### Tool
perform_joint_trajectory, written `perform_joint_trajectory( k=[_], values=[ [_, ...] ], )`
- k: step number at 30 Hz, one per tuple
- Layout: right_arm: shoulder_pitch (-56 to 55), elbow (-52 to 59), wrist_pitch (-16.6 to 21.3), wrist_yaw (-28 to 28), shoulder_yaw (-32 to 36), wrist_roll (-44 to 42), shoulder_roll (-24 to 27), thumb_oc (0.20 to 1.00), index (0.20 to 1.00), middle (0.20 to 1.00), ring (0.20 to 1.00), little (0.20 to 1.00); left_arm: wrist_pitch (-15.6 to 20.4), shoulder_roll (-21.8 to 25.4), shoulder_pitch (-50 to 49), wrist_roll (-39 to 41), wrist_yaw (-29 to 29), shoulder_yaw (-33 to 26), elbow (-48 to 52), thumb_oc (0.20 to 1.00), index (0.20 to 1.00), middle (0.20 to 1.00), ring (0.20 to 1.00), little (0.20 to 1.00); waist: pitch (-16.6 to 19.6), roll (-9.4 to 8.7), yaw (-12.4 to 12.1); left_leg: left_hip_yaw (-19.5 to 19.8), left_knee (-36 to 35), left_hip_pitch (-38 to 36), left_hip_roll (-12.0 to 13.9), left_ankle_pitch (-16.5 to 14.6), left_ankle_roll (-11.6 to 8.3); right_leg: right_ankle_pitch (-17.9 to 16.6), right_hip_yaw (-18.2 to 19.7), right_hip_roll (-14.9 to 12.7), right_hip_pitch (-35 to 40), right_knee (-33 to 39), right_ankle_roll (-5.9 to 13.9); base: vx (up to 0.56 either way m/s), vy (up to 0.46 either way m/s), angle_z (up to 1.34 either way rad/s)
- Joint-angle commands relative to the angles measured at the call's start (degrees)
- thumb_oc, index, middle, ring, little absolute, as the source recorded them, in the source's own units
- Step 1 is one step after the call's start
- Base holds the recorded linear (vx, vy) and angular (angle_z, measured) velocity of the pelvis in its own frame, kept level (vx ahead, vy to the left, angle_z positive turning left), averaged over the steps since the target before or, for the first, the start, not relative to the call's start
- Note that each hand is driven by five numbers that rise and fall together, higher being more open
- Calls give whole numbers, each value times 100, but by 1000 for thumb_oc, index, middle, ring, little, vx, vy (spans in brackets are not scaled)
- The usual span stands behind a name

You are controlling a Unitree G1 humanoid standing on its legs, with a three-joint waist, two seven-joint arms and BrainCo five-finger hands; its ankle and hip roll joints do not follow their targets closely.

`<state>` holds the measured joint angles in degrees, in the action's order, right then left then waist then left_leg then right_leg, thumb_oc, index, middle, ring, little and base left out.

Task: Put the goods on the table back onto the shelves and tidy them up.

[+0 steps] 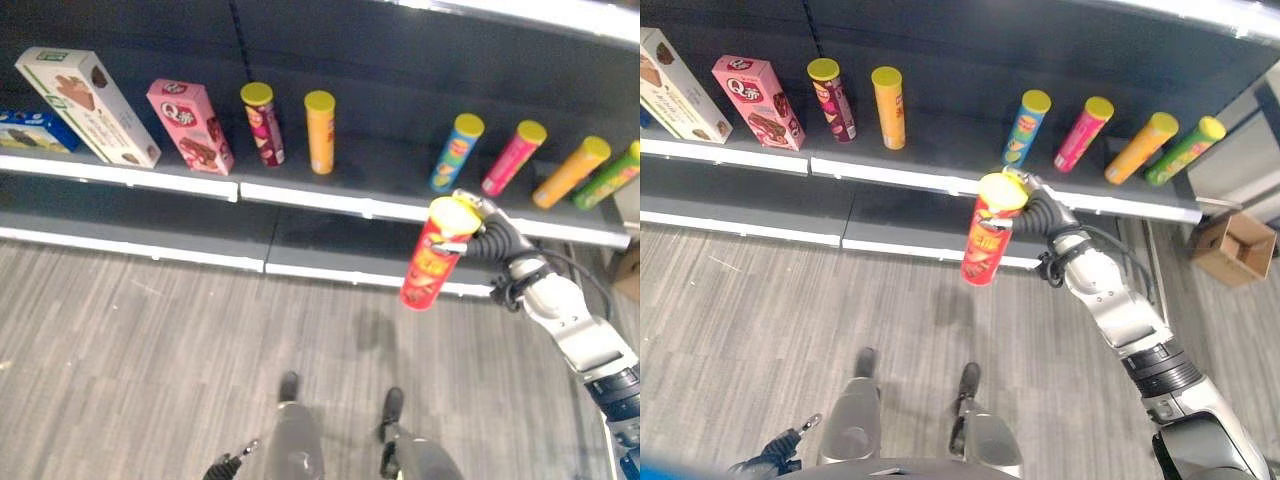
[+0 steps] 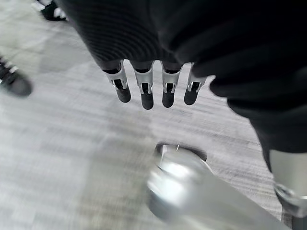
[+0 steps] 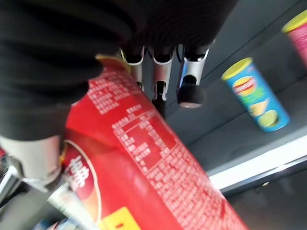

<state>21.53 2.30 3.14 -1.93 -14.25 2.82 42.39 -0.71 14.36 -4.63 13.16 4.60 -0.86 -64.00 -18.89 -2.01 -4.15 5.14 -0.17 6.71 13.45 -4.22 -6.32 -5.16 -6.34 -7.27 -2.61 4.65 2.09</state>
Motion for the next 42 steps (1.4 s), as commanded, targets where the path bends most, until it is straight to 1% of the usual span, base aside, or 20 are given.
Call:
perform_joint_trajectory(
  k=[1,4,8,16,17,19,20,22,23,25,27,28,30,31,32,34,35,38,39,42],
  values=[
    [149,445,203,-124,167,86,74,200,200,200,200,200,77,268,-278,-223,118,247,240,1000,1000,1000,1000,1000,595,196,-58,-339,-429,-196,-527,734,-70,986,-275,-254,35,-950,666,14,230,-39],
    [549,258,158,-349,32,121,-10,200,200,200,200,200,131,413,-135,-166,175,368,559,1000,1000,1000,1000,1000,484,242,-125,-496,-483,-122,-632,762,-48,773,-275,-384,-131,-845,739,-39,155,-33],
    [616,216,136,-408,-10,149,-113,200,200,200,200,200,110,421,-164,-243,186,458,561,1000,1000,1000,1000,1000,447,231,-149,-520,-483,-106,-632,747,-52,732,-305,-393,-71,-742,755,0,6,-3],
    [606,147,121,-536,-121,398,-263,200,200,200,200,200,52,301,-240,-243,239,400,379,1000,1000,1000,1000,1000,400,95,-168,-549,-483,-143,-507,696,-89,715,-406,-370,30,-581,782,20,-44,5],
    [593,132,130,-566,-90,415,-257,200,200,200,200,200,54,293,-205,-259,267,418,364,1000,1000,1000,1000,1000,369,80,-169,-565,-405,-123,-523,680,-76,718,-436,-418,38,-589,788,-34,2,-7],
    [512,164,69,-650,49,441,-143,200,200,200,200,200,46,284,-115,-235,276,466,469,1000,1000,1000,1000,1000,272,65,-146,-785,442,422,-631,474,-50,641,-614,-644,71,-579,829,-46,71,7],
    [510,166,68,-650,51,441,-142,200,200,200,200,200,45,284,-115,-235,277,468,470,1000,1000,1000,1000,1000,278,65,-149,-785,467,442,-631,461,-48,640,-612,-645,61,-581,831,7,129,26],
    [542,178,22,-674,125,505,-190,200,200,200,200,200,27,281,-92,-304,292,465,439,1000,1000,1000,1000,1000,303,85,-140,-736,494,444,-714,295,115,625,-562,-716,-42,-731,857,36,150,23],
    [543,178,22,-674,125,505,-192,200,200,200,200,200,28,282,-91,-304,292,465,438,1000,1000,1000,1000,1000,307,80,-144,-741,508,456,-717,287,119,630,-555,-722,-56,-743,860,38,163,3],
    [583,155,27,-700,119,493,-231,200,200,200,200,200,33,305,-86,-246,294,440,450,1000,1000,1000,1000,1000,270,56,-179,-747,634,456,-814,148,273,675,-518,-823,-126,-1006,880,83,176,-4],
    [582,51,-14,-704,125,495,-303,200,200,200,200,200,19,298,-128,-178,272,392,451,1000,1000,1000,1000,1000,239,82,-207,-749,634,299,-954,44,470,600,-463,-955,-287,-1635,873,128,205,0],
    [582,51,-14,-704,125,495,-304,200,200,200,200,200,18,299,-129,-178,272,392,452,1000,1000,1000,1000,1000,237,73,-212,-757,632,296,-964,45,474,614,-450,-968,-304,-1664,877,85,133,6],
    [593,13,-25,-713,119,476,-348,200,200,200,200,200,1,312,-182,-159,258,371,443,1000,1000,1000,1000,1000,206,87,-210,-741,535,117,-1072,26,597,445,-337,-1017,-470,-2208,824,128,179,11],
    [631,-25,-33,-708,90,440,-384,200,200,200,200,200,-34,339,-240,-161,223,376,432,1000,1000,1000,1000,1000,131,96,-201,-689,427,-116,-1175,-5,734,302,-187,-976,-626,-2848,744,149,194,13],
    [651,-41,-13,-710,71,429,-390,200,200,200,200,200,-38,360,-268,-157,213,381,446,1000,1000,1000,1000,1000,110,126,-209,-638,372,-169,-1170,17,764,253,-129,-905,-736,-3099,733,114,135,16],
    [690,-92,12,-731,43,409,-400,200,200,200,200,200,-37,368,-268,-131,220,371,459,1000,1000,1000,1000,1000,67,130,-235,-603,312,-255,-1175,12,776,236,-72,-859,-858,-3276,734,65,21,13],
    [707,-104,14,-736,39,398,-381,200,200,200,200,200,-36,367,-270,-95,211,371,474,1000,1000,1000,1000,1000,62,127,-232,-555,248,-345,-1179,8,765,232,-56,-822,-916,-3223,729,143,-28,6],
    [897,-177,-9,-713,-24,344,-285,200,200,200,200,200,7,340,-233,5,175,398,513,1000,1000,1000,1000,1000,39,121,-203,-381,85,-495,-1146,11,670,330,-39,-694,-928,-2408,734,148,-119,8],
    [987,-203,-10,-730,-43,305,-258,200,200,200,200,200,35,329,-198,46,183,437,513,1000,1000,1000,1000,1000,3,113,-171,-276,83,-508,-1147,-5,612,325,74,-628,-932,-1735,768,141,-197,17],
    [1070,-391,-41,-875,-12,396,-106,200,200,200,200,200,30,324,-118,44,185,496,492,1000,1000,1000,1000,1000,-63,130,-66,44,2,-568,-1095,-64,450,-15,516,-542,-1179,-728,947,138,-288,23]
  ],
)
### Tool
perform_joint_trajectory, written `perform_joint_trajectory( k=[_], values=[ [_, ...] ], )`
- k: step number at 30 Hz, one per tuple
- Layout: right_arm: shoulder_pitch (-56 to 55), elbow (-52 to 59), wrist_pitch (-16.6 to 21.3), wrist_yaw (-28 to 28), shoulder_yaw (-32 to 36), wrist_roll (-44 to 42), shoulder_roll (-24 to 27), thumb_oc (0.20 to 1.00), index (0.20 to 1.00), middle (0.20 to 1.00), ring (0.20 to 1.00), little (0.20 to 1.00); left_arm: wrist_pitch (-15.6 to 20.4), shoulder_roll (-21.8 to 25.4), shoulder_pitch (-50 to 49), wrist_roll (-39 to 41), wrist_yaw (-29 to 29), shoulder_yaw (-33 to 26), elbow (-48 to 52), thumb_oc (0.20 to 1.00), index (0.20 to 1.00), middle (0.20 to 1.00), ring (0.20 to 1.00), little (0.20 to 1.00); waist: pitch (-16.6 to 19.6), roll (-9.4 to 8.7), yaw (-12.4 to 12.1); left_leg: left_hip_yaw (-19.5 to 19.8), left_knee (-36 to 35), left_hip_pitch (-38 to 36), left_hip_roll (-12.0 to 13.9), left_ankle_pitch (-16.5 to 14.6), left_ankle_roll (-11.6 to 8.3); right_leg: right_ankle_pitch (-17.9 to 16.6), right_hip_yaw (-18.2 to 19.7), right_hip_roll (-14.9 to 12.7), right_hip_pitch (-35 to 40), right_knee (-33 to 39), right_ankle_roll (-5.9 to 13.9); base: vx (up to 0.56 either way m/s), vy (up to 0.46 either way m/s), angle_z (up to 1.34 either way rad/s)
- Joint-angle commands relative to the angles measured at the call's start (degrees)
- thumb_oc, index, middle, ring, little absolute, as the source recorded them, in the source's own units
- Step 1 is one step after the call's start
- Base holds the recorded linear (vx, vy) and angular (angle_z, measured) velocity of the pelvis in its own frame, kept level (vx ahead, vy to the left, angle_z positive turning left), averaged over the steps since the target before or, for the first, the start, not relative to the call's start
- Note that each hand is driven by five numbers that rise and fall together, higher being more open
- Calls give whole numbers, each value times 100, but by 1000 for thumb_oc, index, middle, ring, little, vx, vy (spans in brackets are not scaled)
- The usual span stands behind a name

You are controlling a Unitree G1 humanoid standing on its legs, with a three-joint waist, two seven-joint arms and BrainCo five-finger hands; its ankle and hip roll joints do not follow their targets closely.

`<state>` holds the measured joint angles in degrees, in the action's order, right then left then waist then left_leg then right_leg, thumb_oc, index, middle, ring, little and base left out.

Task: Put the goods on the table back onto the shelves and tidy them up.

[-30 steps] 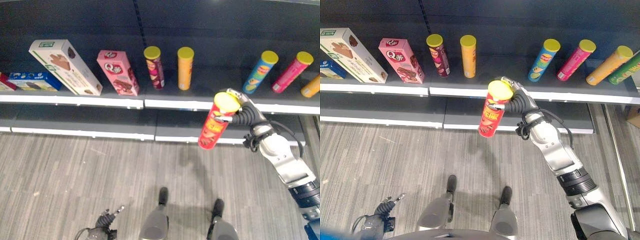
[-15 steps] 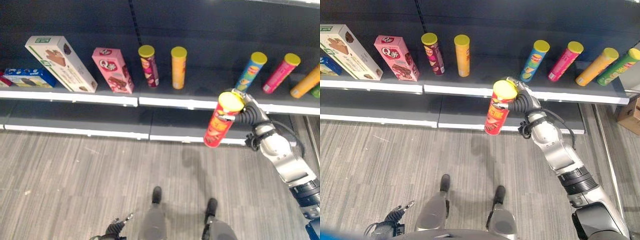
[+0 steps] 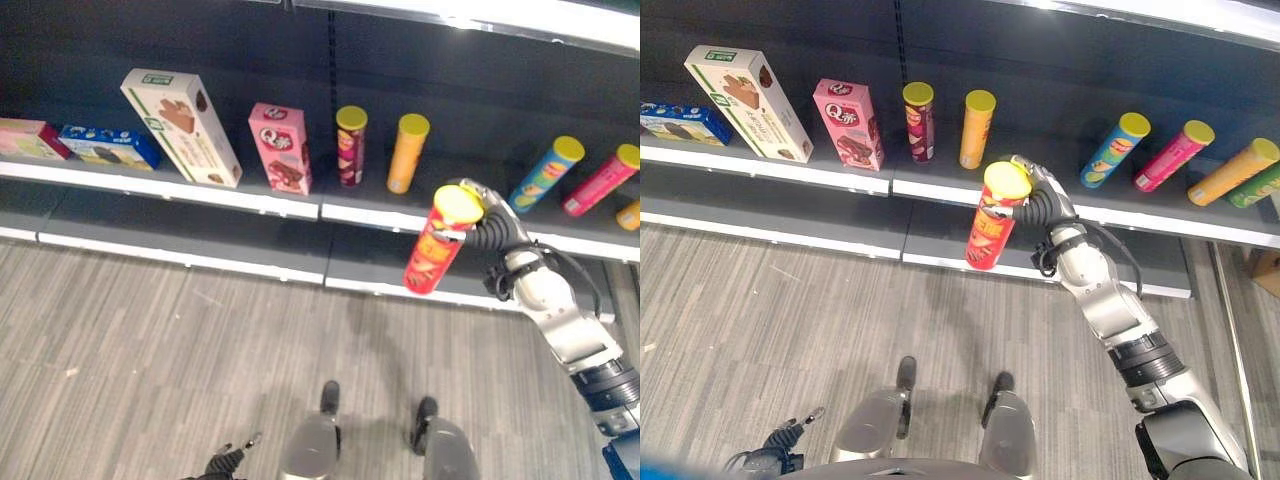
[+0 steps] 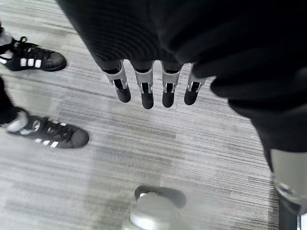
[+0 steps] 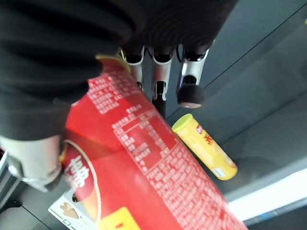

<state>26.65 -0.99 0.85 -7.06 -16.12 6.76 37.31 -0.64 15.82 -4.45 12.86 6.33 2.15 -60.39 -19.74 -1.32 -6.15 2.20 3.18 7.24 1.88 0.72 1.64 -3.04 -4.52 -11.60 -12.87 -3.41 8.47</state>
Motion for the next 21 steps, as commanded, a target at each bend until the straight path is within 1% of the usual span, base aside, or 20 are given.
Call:
perform_joint_trajectory(
  k=[1,2,4,5,6,7,8,9,10,11,12,13,14,15,16,17,19,20,21],
  values=[
    [442,90,133,-437,380,155,665,200,200,200,200,200,43,218,-75,-18,-16,393,335,1000,1000,1000,1000,1000,1,-69,172,635,-131,-438,-48,-602,-428,-141,582,-14,-4,265,273,116,-391,111],
    [426,127,79,-486,434,214,676,200,200,200,200,200,17,219,-40,29,-13,384,398,1000,1000,1000,1000,1000,24,-77,161,739,-99,-388,-41,-586,-458,-137,544,9,11,184,268,71,-310,177],
    [420,132,76,-485,439,216,675,200,200,200,200,200,12,221,-41,30,-12,387,403,1000,1000,1000,1000,1000,35,-73,187,770,-87,-366,-41,-588,-461,-126,513,5,6,175,266,79,-175,195],
    [188,138,20,-753,816,543,748,200,200,200,200,200,43,134,-13,94,23,336,415,1000,1000,1000,1000,1000,141,4,257,954,-168,-271,123,-488,-569,-81,240,61,116,133,206,136,-257,119],
    [172,147,18,-751,827,546,749,200,200,200,200,200,42,135,-16,94,24,343,416,1000,1000,1000,1000,1000,152,15,276,981,-170,-261,129,-487,-574,-82,208,64,126,144,202,177,-337,76],
    [64,108,-43,-977,1014,785,732,200,200,200,200,200,30,114,-34,62,72,366,449,1000,1000,1000,1000,1000,203,86,308,985,-224,-197,213,-416,-623,-18,63,89,181,142,174,46,-84,72],
    [51,115,-44,-978,1023,789,731,200,200,200,200,200,30,116,-36,62,74,372,450,1000,1000,1000,1000,1000,210,89,310,994,-232,-196,218,-411,-626,-16,53,91,181,141,171,79,-132,71],
    [-18,47,-94,-1172,1165,922,627,200,200,200,200,200,7,103,-52,45,95,381,451,1000,1000,1000,1000,1000,235,158,311,978,-303,-183,283,-368,-651,52,-43,99,201,128,148,39,-54,41],
    [-28,52,-95,-1172,1170,925,625,200,200,200,200,200,6,105,-54,45,95,385,452,1000,1000,1000,1000,1000,240,161,314,986,-313,-185,288,-364,-654,55,-53,103,203,128,146,79,-81,-1],
    [-41,-105,-118,-1451,1281,1047,511,200,200,200,200,200,8,79,-63,-18,128,428,424,1000,1000,1000,1000,1000,259,233,309,948,-393,-211,333,-335,-660,121,-142,96,243,108,126,57,-45,-6],
    [-21,-183,-130,-1548,1301,1104,463,200,200,200,200,200,15,87,-63,-42,144,455,424,1000,1000,1000,1000,1000,256,267,306,942,-420,-226,339,-319,-663,140,-166,90,266,91,121,56,-44,-4],
    [-18,-189,-128,-1553,1298,1107,461,200,200,200,200,200,15,88,-62,-42,145,456,424,1000,1000,1000,1000,1000,253,267,308,944,-424,-231,340,-317,-663,142,-169,91,269,90,120,0,0,0],
    [29,-307,-160,-1662,1295,1160,410,200,200,200,200,200,20,97,-62,-75,155,481,436,1000,1000,1000,1000,1000,248,306,299,932,-439,-238,339,-306,-664,156,-190,78,276,75,120,9,-6,4],
    [96,-431,-212,-1781,1271,1274,388,200,200,200,200,200,32,101,-74,-95,176,511,458,1000,1000,1000,1000,1000,233,344,294,927,-452,-246,330,-301,-661,162,-198,66,274,62,124,12,1,6],
    [252,-677,-289,-2012,1226,1492,404,200,200,200,200,200,66,101,-89,-91,211,577,509,1000,1000,1000,1000,1000,207,404,281,915,-467,-256,321,-290,-661,169,-203,47,268,42,125,5,5,6],
    [270,-696,-284,-2023,1211,1492,406,200,200,200,200,200,65,97,-88,-90,212,575,510,1000,1000,1000,1000,1000,204,406,284,914,-469,-257,322,-289,-661,170,-202,47,267,40,125,4,8,6],
    [498,-1062,-358,-2337,1164,1550,351,200,200,200,200,200,96,97,-93,-102,261,676,539,1000,1000,1000,1000,1000,178,474,262,901,-495,-268,307,-279,-658,196,-207,27,249,3,126,6,6,5],
    [691,-1438,-461,-2539,1112,1663,376,200,200,200,200,200,120,106,-90,-119,284,759,562,1000,1000,1000,1000,1000,165,528,241,907,-514,-275,299,-272,-657,211,-205,4,238,-28,129,6,4,3],
    [726,-1474,-450,-2557,1085,1656,380,200,200,200,200,200,120,98,-85,-118,286,753,562,1000,1000,1000,1000,1000,157,533,247,906,-517,-278,300,-271,-657,215,-203,5,236,-35,129,0,0,0]
  ],
)
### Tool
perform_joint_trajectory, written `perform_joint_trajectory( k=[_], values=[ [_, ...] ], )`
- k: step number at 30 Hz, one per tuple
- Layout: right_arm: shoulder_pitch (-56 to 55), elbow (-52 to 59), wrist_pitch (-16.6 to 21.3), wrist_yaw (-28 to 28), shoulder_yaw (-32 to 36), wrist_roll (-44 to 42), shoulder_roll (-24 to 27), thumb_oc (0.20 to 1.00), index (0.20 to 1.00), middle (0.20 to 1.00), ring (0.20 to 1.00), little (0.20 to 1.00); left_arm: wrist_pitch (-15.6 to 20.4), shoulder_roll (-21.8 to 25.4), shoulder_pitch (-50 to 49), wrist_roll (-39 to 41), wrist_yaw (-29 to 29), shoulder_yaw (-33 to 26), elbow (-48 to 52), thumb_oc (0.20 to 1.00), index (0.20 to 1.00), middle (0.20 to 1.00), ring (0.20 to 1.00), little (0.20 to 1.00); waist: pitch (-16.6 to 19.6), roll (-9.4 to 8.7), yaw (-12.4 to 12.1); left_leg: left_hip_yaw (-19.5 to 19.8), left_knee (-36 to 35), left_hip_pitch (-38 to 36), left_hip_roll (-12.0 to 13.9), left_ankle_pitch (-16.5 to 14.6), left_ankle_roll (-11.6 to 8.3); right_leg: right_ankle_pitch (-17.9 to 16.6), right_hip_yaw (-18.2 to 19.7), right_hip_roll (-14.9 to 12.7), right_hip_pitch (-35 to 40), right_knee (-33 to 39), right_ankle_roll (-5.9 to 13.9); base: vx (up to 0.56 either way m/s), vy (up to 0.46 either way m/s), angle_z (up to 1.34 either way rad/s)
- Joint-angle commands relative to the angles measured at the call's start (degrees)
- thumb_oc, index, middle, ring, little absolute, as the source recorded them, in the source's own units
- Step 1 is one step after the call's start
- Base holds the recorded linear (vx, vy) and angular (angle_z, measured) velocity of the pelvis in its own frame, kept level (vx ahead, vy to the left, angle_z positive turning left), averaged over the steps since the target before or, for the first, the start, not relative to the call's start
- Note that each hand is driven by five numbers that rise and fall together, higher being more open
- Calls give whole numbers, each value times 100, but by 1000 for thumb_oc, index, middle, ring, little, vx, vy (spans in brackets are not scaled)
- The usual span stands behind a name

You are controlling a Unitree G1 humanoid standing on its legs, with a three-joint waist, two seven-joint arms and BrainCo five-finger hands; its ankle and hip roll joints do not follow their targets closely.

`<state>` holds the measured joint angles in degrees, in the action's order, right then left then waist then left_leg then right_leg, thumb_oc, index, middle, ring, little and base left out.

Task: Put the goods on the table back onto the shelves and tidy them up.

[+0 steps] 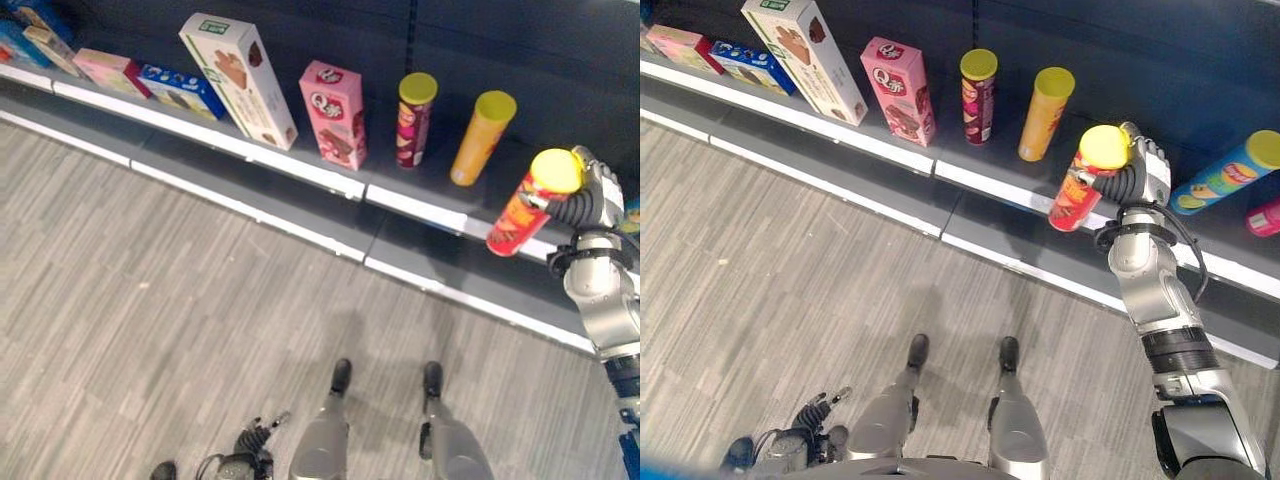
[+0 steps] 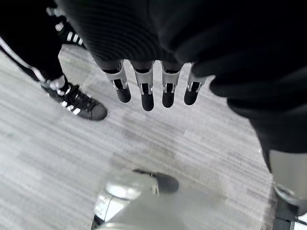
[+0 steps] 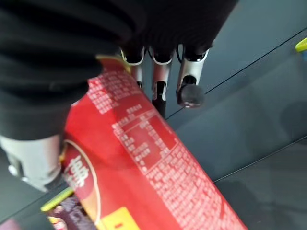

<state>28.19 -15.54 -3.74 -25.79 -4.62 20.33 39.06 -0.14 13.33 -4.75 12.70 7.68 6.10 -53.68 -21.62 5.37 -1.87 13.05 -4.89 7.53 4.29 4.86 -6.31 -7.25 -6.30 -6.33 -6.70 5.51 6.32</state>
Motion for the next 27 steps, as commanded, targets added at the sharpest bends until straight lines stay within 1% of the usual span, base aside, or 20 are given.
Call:
perform_joint_trajectory(
  k=[1,2,4,5,6,7,10,12,19,27],
  values=[
    [720,-229,-31,-857,-85,314,219,200,200,200,200,200,97,360,-43,-91,181,416,-64,1000,1000,1000,1000,1000,329,-97,-198,-166,282,-306,53,-675,138,645,-31,-535,-391,-946,344,0,0,0],
    [953,-568,-79,-1110,-104,303,239,200,200,200,200,200,140,382,-9,-80,217,513,-16,1000,1000,1000,1000,1000,300,-30,-226,-142,274,-294,38,-658,132,661,-39,-560,-412,-982,347,-8,6,5],
    [1112,-824,-108,-1207,-150,257,286,200,200,200,200,200,163,393,15,-73,239,565,2,1000,1000,1000,1000,1000,283,6,-242,-129,261,-286,28,-646,127,673,-50,-570,-424,-1001,350,-13,-4,6],
    [1423,-1154,-137,-1343,-250,172,412,200,200,200,200,200,207,414,64,-64,262,672,63,1000,1000,1000,1000,1000,238,71,-273,-116,248,-257,21,-627,116,685,-73,-592,-451,-1033,354,-19,-14,5],
    [1533,-1293,-154,-1389,-305,154,482,200,200,200,200,200,231,422,75,-48,271,720,102,1000,1000,1000,1000,1000,221,92,-284,-108,249,-244,14,-621,112,692,-80,-596,-464,-1047,354,-25,-24,9],
    [1857,-1672,-175,-1465,-485,111,669,200,200,200,200,200,278,433,113,-21,301,808,165,1000,1000,1000,1000,1000,176,163,-327,-82,252,-205,4,-594,97,708,-110,-625,-508,-1094,357,-10,-19,6],
    [2051,-1913,-203,-1513,-613,93,831,200,200,200,200,200,302,444,130,-22,307,868,195,1000,1000,1000,1000,1000,146,215,-349,-63,245,-163,3,-563,80,720,-132,-635,-541,-1117,355,-1,-31,6],
    [2186,-2149,-231,-1589,-691,41,1005,200,200,200,200,200,307,419,113,-11,306,965,213,1000,1000,1000,1000,1000,136,318,-380,-25,199,-103,14,-509,54,758,-213,-661,-574,-1143,353,21,-56,17],
    [2510,-2637,-240,-1680,-868,-127,1236,200,200,200,200,200,347,410,128,17,305,1092,288,1000,1000,1000,1000,1000,112,450,-405,-23,164,-34,-7,-493,54,765,-206,-681,-688,-1192,372,8,-14,5],
    [2727,-2959,-241,-1730,-1002,-275,1437,200,200,200,200,200,377,419,139,105,350,1127,380,1000,1000,1000,1000,1000,85,542,-416,-57,155,4,-30,-502,61,783,-164,-701,-770,-1221,394,0,0,0]
  ],
)
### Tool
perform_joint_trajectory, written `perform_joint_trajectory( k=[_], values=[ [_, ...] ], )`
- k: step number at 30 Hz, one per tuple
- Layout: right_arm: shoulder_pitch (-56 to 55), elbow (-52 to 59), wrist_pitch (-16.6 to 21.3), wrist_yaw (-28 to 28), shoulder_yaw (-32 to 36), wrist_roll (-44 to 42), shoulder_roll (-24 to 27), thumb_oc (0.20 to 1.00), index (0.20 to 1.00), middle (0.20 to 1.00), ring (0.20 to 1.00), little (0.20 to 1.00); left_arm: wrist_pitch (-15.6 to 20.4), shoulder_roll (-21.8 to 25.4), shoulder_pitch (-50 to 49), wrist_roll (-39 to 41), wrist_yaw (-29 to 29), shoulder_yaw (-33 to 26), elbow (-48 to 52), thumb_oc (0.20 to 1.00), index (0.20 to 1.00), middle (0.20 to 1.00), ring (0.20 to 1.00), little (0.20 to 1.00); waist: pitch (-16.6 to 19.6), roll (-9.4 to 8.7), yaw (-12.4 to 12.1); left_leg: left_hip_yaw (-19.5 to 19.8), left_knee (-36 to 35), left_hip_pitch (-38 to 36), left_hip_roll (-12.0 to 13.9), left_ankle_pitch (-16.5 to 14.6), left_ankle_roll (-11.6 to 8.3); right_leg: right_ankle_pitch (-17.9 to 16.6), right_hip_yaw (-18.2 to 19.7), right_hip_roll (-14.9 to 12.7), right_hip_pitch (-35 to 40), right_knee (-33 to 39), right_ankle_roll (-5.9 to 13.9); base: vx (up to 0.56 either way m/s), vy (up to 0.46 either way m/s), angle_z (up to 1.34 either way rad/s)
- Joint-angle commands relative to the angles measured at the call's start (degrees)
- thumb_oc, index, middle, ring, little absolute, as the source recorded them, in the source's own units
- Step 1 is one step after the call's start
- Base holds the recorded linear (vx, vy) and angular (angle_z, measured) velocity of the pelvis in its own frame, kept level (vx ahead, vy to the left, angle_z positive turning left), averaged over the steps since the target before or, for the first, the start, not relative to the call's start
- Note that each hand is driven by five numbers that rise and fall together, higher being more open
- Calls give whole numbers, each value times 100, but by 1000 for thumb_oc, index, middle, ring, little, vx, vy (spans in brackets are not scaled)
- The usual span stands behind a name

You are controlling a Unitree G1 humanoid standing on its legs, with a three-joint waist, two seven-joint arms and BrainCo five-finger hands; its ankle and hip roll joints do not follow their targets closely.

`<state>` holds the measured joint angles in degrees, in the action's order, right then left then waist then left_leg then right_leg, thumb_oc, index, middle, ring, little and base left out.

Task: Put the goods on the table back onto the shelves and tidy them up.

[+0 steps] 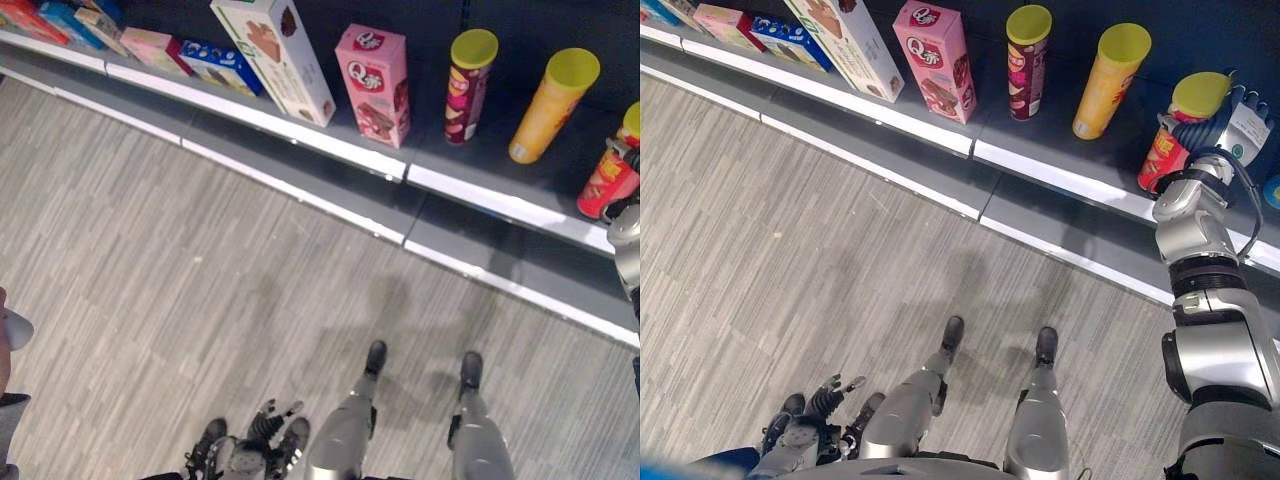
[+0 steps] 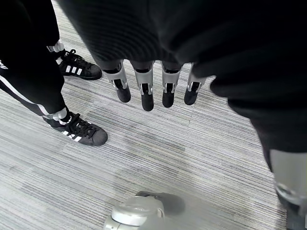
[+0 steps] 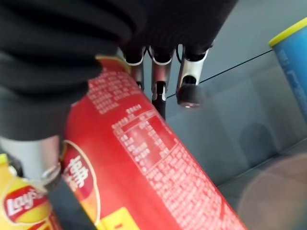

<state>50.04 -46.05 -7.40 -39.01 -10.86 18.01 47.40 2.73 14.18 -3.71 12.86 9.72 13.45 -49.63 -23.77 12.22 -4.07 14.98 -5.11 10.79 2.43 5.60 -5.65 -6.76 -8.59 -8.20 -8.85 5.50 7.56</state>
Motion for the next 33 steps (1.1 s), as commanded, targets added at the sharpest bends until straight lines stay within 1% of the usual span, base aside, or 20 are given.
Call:
perform_joint_trajectory(
  k=[1,15,18,26,33],
  values=[
    [589,69,132,-426,-411,-52,640,200,200,200,200,200,96,338,33,86,159,401,-12,1000,1000,1000,1000,1000,297,-129,-199,-254,177,-315,150,-575,-8,734,75,-522,-569,-1228,272,0,0,0],
    [1061,-229,109,-543,-649,-185,1040,200,200,200,200,200,138,335,33,108,187,511,20,1000,1000,1000,1000,1000,278,54,-215,-288,156,-246,137,-550,-23,778,133,-521,-718,-1314,279,3,-5,-1],
    [1070,-271,99,-578,-630,-260,988,200,200,200,200,200,136,322,40,124,205,526,27,1000,1000,1000,1000,1000,274,81,-211,-289,129,-249,144,-544,-20,791,128,-519,-728,-1334,279,1,-12,-2],
    [1060,-365,130,-626,-607,-369,828,200,200,200,200,200,154,335,96,154,241,505,62,1000,1000,1000,1000,1000,288,82,-215,-307,106,-251,148,-546,-16,795,123,-517,-728,-1323,285,0,0,0],
    [1261,-485,159,-656,-725,-466,944,200,200,200,200,200,189,356,110,150,281,518,62,1000,1000,1000,1000,1000,280,124,-235,-279,68,-229,131,-504,-28,795,115,-541,-762,-1342,281,0,-9,1]
  ],
)
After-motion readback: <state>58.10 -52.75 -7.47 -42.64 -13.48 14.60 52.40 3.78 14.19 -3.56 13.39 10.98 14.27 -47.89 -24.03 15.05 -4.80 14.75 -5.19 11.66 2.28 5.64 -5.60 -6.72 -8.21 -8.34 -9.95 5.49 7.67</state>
